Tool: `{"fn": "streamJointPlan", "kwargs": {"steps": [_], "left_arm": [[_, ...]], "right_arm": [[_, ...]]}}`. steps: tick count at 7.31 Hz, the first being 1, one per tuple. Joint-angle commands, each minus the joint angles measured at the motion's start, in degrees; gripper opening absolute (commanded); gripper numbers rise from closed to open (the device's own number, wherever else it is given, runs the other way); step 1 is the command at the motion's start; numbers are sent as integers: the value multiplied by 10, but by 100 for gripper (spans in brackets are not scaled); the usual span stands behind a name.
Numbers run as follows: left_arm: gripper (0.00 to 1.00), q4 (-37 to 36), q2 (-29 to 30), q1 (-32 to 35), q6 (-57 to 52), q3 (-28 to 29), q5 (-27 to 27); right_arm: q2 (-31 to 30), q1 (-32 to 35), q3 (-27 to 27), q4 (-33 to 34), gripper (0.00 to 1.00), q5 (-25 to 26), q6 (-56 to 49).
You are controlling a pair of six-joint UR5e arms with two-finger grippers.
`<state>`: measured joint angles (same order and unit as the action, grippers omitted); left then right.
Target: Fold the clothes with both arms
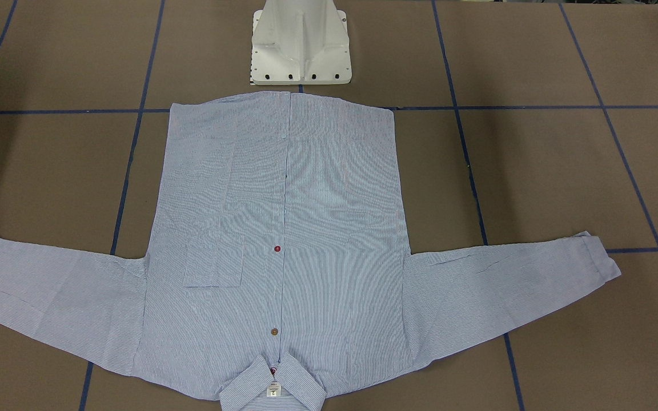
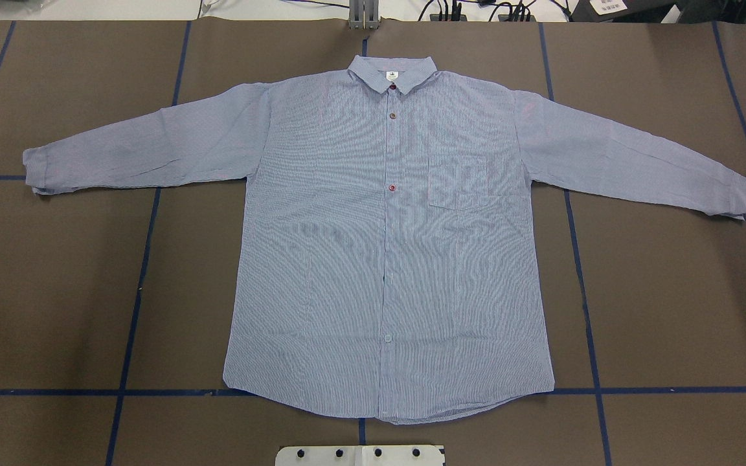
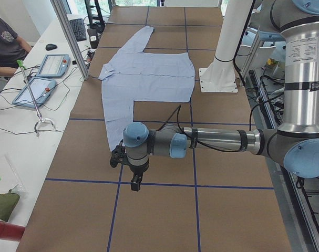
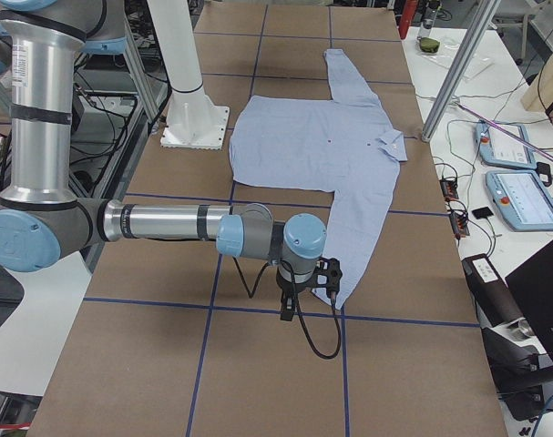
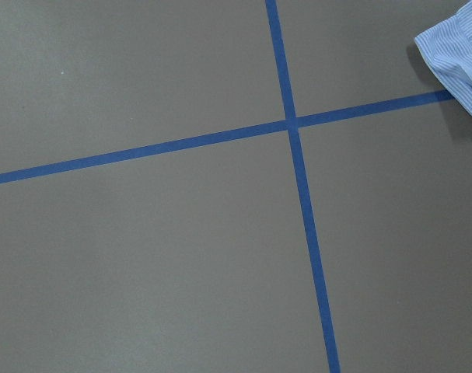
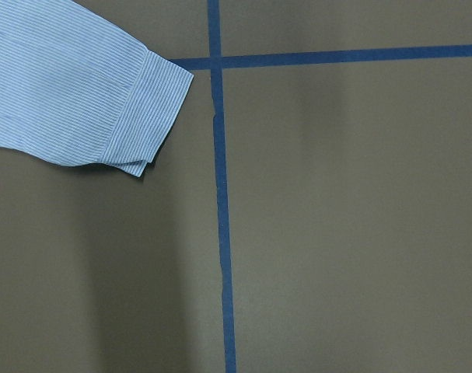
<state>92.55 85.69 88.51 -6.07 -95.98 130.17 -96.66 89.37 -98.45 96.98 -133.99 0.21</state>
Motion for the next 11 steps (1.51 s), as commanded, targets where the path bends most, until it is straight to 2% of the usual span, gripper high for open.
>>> {"fn": "streamJointPlan", "kwargs": {"steps": [1, 4, 7, 8, 9, 11], "left_arm": [[100, 0, 0, 0, 0, 1, 0], [100, 5, 0, 0, -3, -2, 1], [100, 18, 33, 0, -2, -24, 10], [100, 35, 56, -1, 2, -25, 10], [100, 40, 53, -1, 3, -21, 10], [100, 43, 71, -2, 3, -25, 12]], "right_arm": [[2, 3, -2, 0, 100, 0, 1], [2, 3, -2, 0, 100, -3, 11], [47, -3, -2, 0, 100, -16, 11], [61, -3, 4, 3, 100, -21, 14], [64, -21, 18, -6, 100, -22, 12], [61, -29, 94, -152, 100, -37, 83]]}}
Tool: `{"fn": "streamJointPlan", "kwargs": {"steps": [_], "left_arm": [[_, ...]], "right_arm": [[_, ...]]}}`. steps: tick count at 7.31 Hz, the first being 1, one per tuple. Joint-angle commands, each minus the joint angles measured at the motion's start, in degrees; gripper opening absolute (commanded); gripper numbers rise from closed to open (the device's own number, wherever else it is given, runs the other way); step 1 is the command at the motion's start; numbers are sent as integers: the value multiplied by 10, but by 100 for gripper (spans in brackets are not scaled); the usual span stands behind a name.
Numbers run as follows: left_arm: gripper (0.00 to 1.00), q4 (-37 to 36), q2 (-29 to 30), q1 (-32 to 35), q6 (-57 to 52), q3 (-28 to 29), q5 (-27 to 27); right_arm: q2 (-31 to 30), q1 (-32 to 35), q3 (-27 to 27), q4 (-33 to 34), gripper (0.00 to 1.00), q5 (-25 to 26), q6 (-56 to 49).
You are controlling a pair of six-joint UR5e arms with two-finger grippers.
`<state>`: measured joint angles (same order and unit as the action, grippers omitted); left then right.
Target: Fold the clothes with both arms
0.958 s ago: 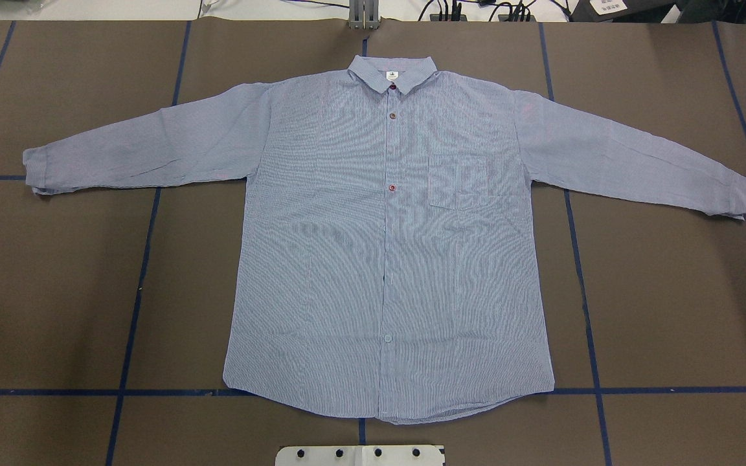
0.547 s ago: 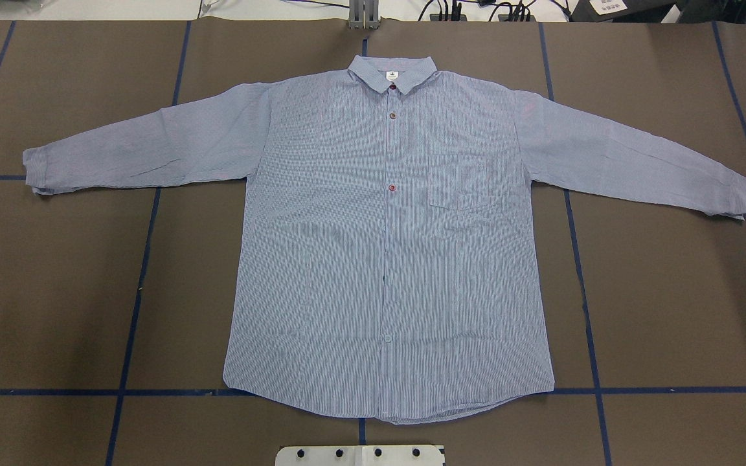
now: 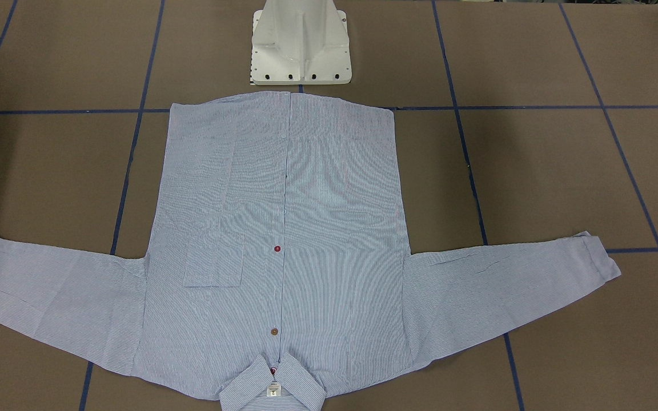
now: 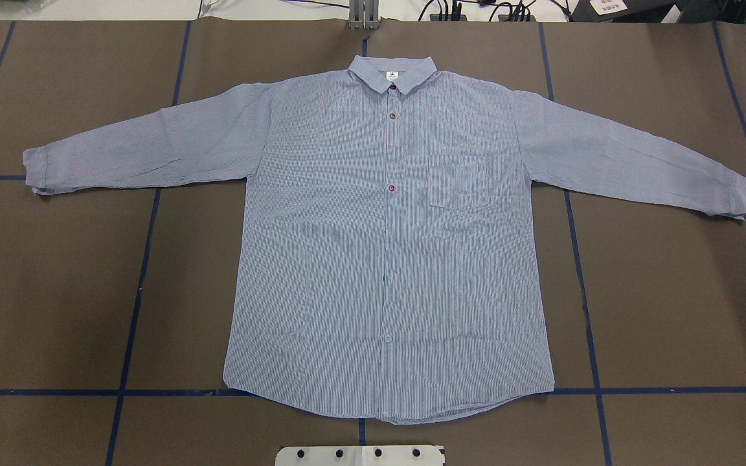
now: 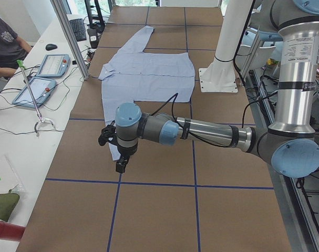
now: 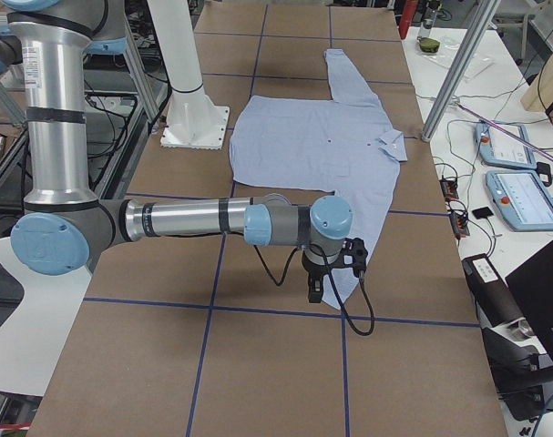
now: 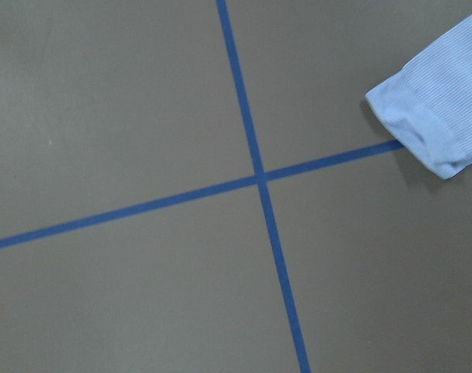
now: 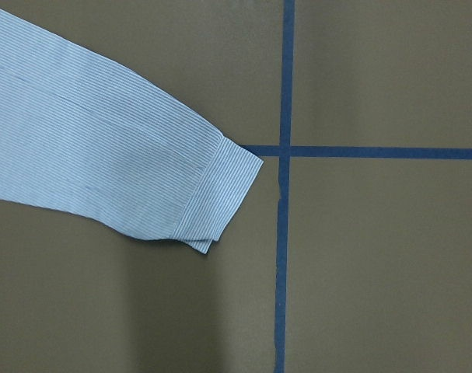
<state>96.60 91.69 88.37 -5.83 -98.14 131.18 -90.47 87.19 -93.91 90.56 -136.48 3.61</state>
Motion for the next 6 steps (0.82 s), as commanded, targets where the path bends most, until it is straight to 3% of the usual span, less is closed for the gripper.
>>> {"fn": "streamJointPlan", "kwargs": {"steps": [1, 2, 3, 6], "left_arm": [[100, 3, 10, 0, 0, -4, 28], [100, 3, 6, 0, 1, 3, 36], [100, 3, 5, 0, 9, 5, 36], [100, 6, 3, 0, 9, 6, 58]], "right_arm": [[-1, -18, 94, -194, 100, -26, 112], [-2, -42, 146, -289, 100, -26, 139], [-1, -63, 172, -335, 100, -24, 142], [7, -124, 172, -340, 100, 21, 207]]}}
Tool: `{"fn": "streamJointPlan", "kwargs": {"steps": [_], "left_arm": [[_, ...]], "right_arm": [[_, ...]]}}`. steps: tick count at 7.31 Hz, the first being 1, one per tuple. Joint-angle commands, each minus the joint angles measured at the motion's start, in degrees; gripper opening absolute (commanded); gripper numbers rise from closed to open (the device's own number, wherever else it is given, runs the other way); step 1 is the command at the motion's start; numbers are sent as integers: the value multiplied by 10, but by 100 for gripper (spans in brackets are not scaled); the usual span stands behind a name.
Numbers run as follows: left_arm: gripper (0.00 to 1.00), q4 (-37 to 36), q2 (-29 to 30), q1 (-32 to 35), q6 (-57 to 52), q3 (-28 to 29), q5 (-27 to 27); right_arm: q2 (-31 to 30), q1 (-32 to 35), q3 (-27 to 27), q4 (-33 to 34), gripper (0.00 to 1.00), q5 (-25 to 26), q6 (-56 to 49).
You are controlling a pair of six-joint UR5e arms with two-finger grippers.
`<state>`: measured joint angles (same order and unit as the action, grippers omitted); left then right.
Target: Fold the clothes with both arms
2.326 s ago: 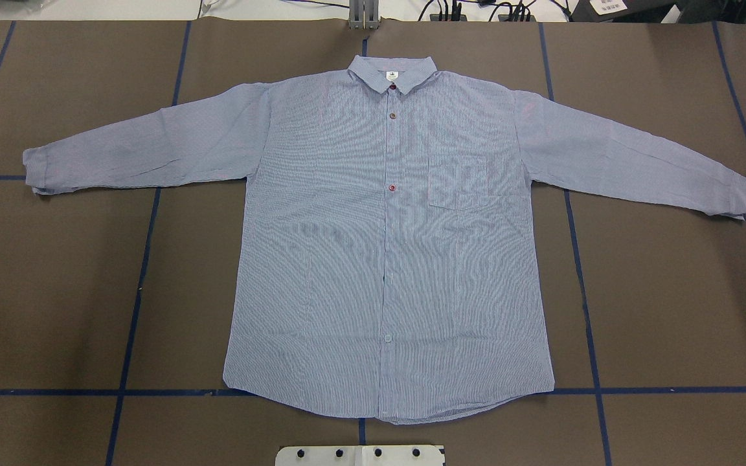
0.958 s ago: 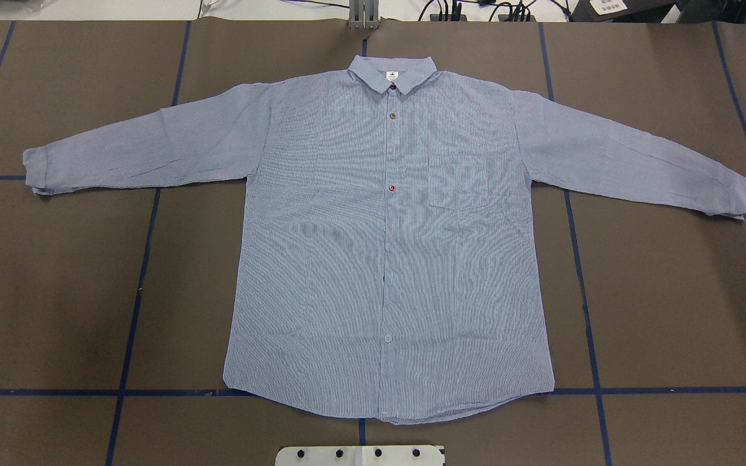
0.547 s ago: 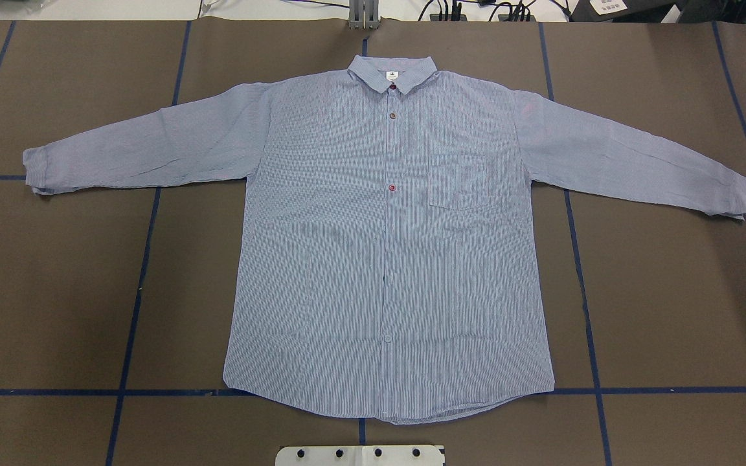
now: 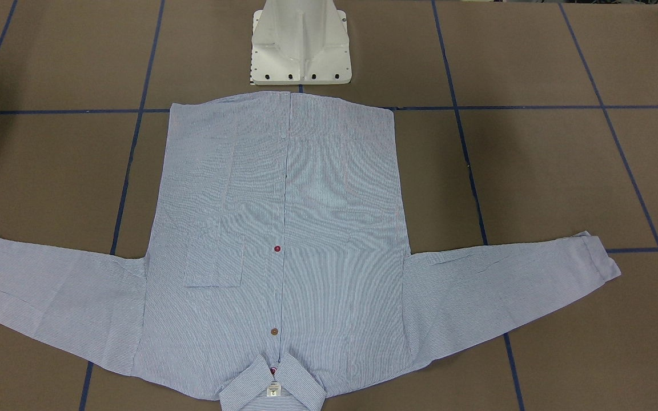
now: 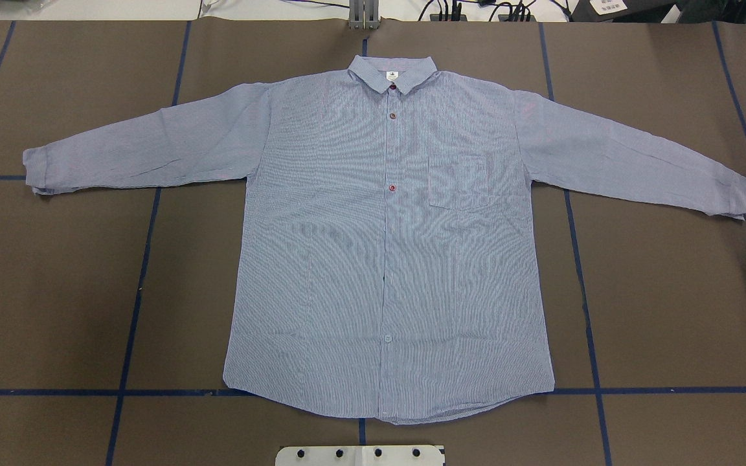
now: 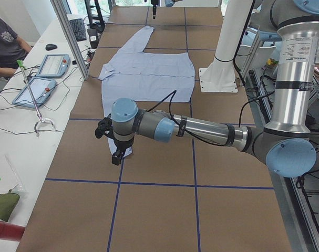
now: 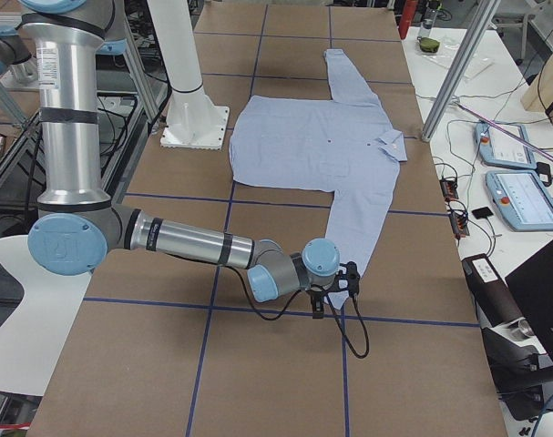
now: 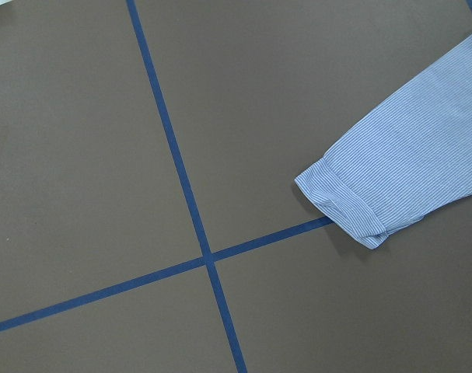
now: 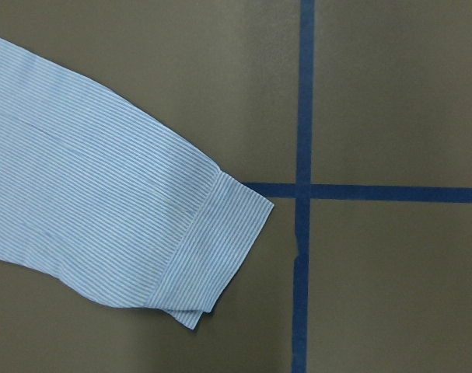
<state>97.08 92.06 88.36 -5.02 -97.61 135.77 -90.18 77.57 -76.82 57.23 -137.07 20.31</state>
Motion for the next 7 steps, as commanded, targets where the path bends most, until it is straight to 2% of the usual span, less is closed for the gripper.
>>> {"fn": "streamJointPlan", "kwargs": {"steps": [1, 2, 3, 4, 7], "left_arm": [[100, 1, 0, 1, 1, 1, 13], [100, 1, 0, 1, 1, 1, 13], [100, 1, 0, 0, 1, 1, 14], [100, 2, 1, 0, 1, 3, 14], [100, 2, 4, 1, 3, -1, 14]], "right_arm": [[12, -44, 1, -6, 100, 46, 56], [25, -50, 4, -1, 97, 47, 57], [26, -58, 18, -5, 90, 48, 59], [39, -66, 21, -2, 77, 47, 60], [48, -70, 48, -4, 62, 46, 57]]}}
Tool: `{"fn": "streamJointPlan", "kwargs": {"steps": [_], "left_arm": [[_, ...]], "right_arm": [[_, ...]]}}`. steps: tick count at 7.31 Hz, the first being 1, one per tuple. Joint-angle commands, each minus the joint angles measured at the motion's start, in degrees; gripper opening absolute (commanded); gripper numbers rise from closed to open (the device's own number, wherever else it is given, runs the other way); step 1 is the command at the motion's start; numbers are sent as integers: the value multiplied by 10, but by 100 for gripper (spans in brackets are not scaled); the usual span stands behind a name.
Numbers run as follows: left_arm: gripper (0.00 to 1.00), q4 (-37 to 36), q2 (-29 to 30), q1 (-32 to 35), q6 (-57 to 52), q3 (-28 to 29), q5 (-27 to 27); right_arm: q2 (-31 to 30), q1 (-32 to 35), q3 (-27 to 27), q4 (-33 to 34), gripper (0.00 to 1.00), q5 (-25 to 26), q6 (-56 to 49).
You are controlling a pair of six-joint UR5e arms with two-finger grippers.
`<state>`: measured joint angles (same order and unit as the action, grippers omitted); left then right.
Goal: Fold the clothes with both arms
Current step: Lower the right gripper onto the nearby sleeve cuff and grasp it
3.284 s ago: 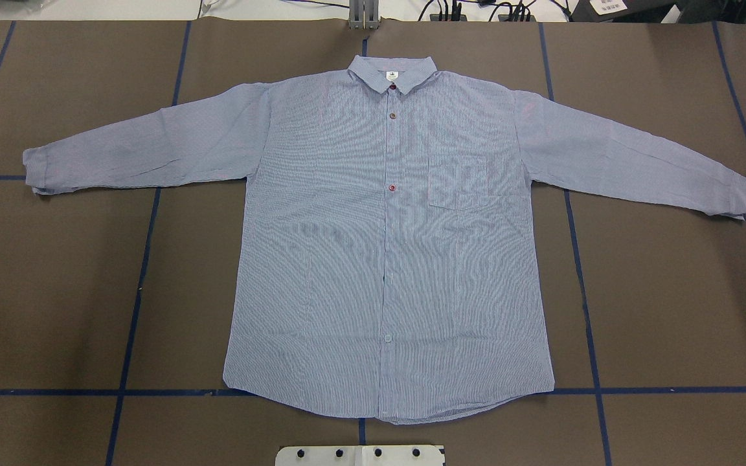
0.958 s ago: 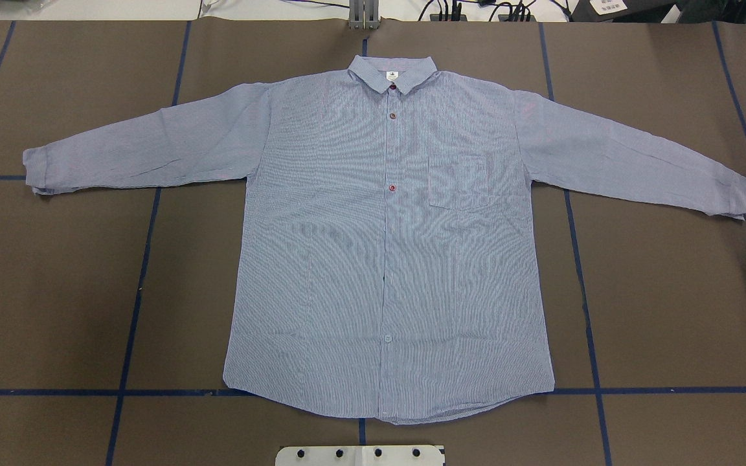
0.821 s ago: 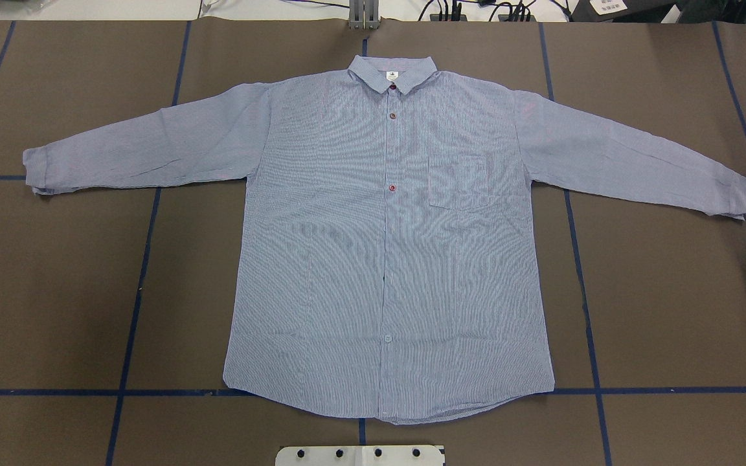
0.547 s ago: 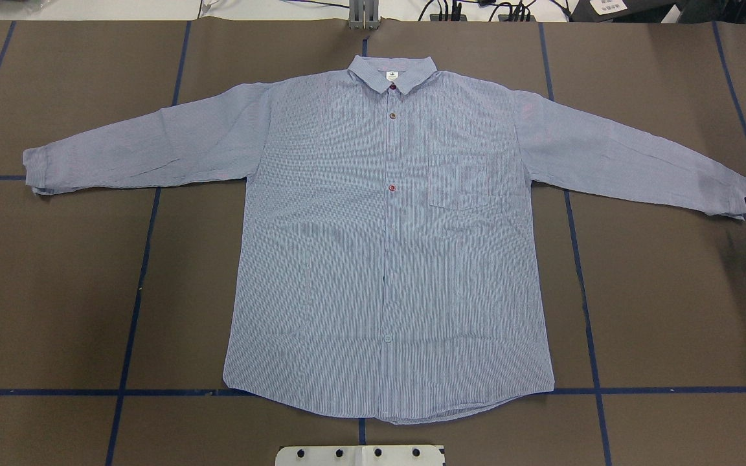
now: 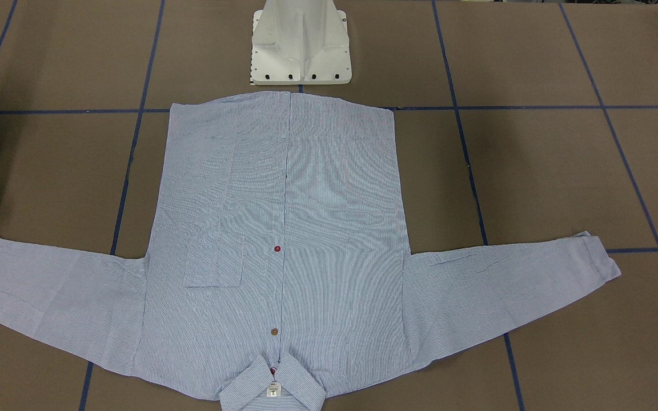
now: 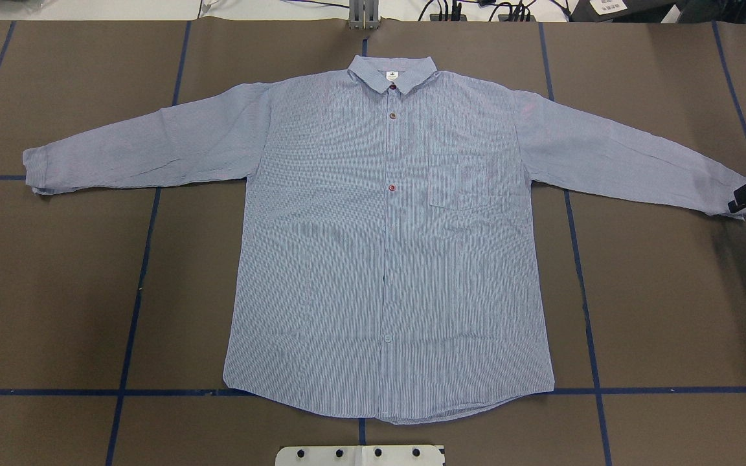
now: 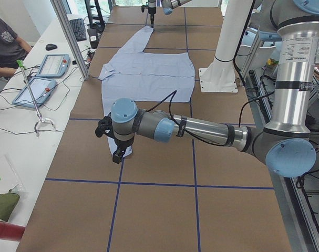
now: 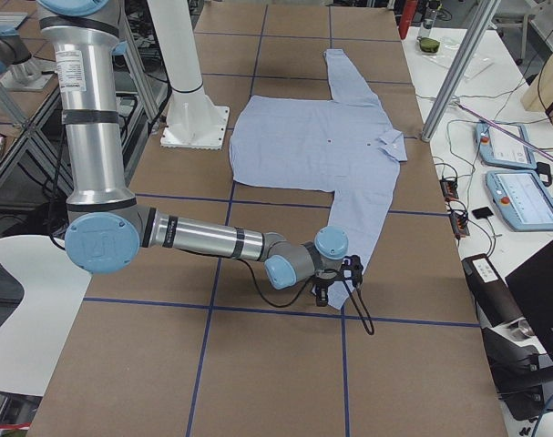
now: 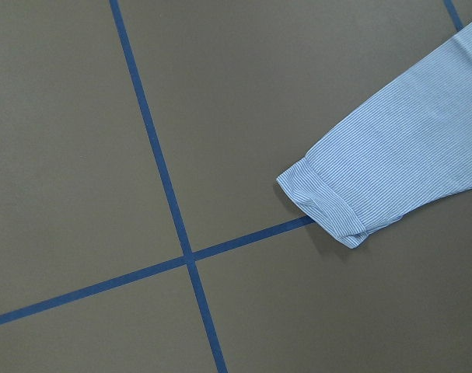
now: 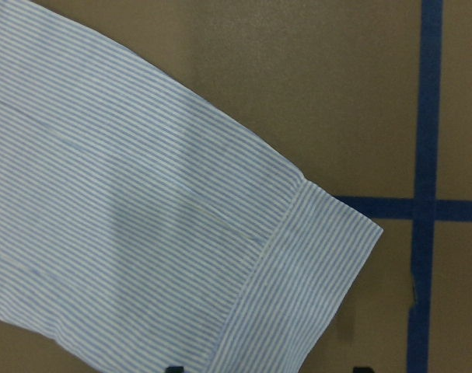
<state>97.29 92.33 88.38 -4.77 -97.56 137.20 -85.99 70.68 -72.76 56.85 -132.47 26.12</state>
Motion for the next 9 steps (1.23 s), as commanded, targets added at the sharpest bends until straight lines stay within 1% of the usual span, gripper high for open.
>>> {"fn": "streamJointPlan", "kwargs": {"steps": [1, 3, 4, 9], "left_arm": [[100, 0, 1, 0, 1, -4, 0], [100, 0, 3, 0, 1, -4, 0], [100, 0, 4, 0, 1, -3, 0], [100, 0, 5, 0, 1, -3, 0]], "right_arm": [[12, -2, 10, 2, 54, 0, -1], [17, -2, 10, 5, 37, 0, 0], [17, -3, 10, 5, 32, 0, -1], [9, -3, 10, 5, 33, 1, -5]]}}
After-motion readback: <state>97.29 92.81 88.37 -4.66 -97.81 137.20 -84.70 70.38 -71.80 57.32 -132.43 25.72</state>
